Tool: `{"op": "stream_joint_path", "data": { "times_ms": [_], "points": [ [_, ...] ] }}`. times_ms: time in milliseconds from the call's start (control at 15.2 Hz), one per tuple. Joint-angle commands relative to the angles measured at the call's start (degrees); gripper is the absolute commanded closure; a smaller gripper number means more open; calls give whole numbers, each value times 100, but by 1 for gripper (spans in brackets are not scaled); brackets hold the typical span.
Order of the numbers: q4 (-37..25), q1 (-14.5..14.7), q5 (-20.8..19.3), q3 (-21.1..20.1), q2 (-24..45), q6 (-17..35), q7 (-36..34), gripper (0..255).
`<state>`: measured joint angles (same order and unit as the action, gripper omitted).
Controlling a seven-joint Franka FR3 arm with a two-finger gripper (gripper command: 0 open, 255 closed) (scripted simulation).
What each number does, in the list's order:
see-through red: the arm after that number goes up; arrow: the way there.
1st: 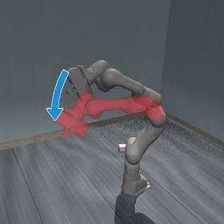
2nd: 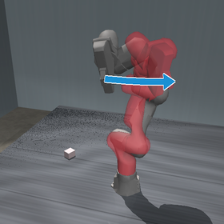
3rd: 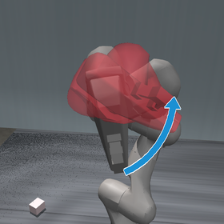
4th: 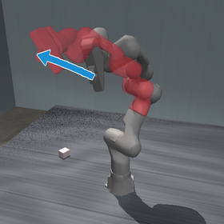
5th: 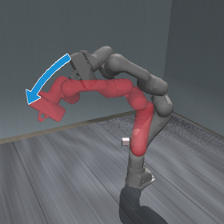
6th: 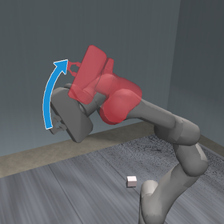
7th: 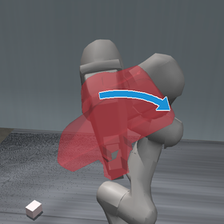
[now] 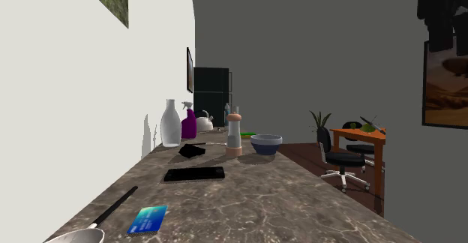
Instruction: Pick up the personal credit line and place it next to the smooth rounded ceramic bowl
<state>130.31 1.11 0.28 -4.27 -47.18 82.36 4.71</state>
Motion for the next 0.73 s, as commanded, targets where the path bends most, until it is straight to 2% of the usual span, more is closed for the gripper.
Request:
{"op": "stream_joint_path", "data": {
  "times_ms": [0, 660],
  "points": [
    [0, 0, 0, 0, 0, 0, 0, 0],
    [410, 143, 744, -1221, 681, 1340, -1436, 0]
  ]
}}
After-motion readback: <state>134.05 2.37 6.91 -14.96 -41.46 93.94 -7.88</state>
